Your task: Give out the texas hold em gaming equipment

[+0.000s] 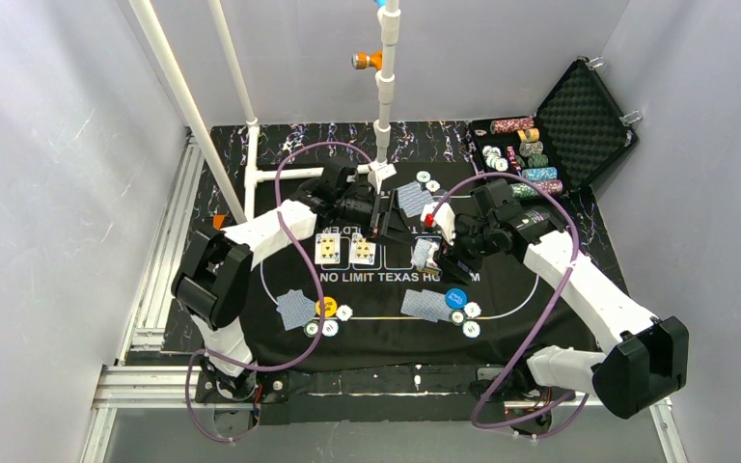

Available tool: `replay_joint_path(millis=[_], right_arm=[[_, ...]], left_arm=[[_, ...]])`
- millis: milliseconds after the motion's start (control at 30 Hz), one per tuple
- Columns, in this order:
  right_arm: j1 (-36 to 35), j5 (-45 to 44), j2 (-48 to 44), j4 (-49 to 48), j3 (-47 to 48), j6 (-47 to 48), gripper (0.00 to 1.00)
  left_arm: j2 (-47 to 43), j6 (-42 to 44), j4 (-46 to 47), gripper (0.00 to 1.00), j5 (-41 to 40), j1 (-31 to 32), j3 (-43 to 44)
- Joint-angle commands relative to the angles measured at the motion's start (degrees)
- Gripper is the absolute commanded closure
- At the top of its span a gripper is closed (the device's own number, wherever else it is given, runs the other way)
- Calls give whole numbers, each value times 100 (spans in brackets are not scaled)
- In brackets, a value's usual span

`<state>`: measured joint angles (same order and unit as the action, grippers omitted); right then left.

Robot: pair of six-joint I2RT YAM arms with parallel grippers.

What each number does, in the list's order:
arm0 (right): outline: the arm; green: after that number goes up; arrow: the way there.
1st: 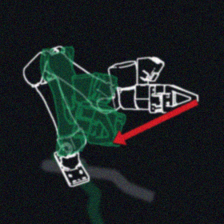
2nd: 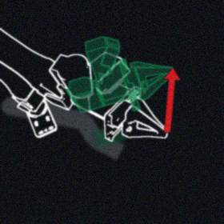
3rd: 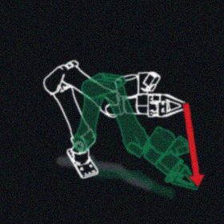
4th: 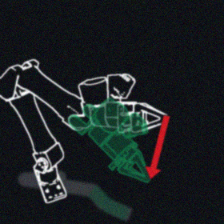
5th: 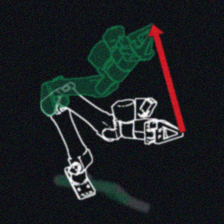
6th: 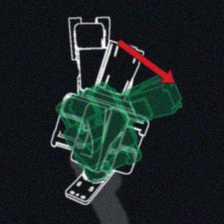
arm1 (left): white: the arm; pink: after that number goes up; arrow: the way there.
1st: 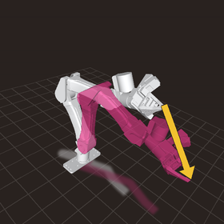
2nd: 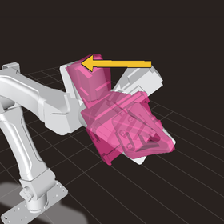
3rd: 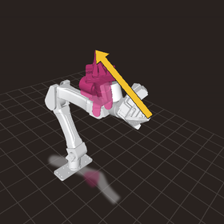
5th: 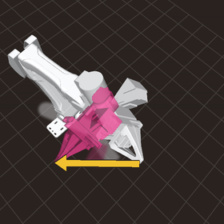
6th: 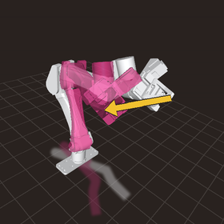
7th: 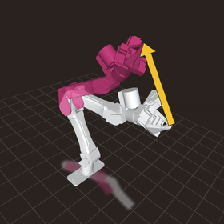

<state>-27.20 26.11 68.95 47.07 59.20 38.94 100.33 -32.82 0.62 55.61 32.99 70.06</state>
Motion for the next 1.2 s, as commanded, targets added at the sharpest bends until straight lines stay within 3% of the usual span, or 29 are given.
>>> replay_joint_path(millis=[0,267,533,767,900,1067,1167], right_arm=[[-90,140,-39,21,338,83,99],[-110,98,-124,22,325,131,99],[-110,21,-235,39,219,137,99],[-110,-71,-207,-43,132,128,99],[-110,-249,-225,-115,66,92,99],[-110,-244,-161,-165,26,69,99],[-110,-157,-136,-170,55,76,99]], left_arm=[[41,-250,180,19,206,196,162],[386,-252,178,25,206,335,96],[198,-158,176,45,202,227,-77],[113,-285,303,53,408,104,-71],[-18,-357,381,49,467,70,-125],[-199,-1067,1483,32,631,107,-465],[-62,-1142,1564,26,673,276,-410]])
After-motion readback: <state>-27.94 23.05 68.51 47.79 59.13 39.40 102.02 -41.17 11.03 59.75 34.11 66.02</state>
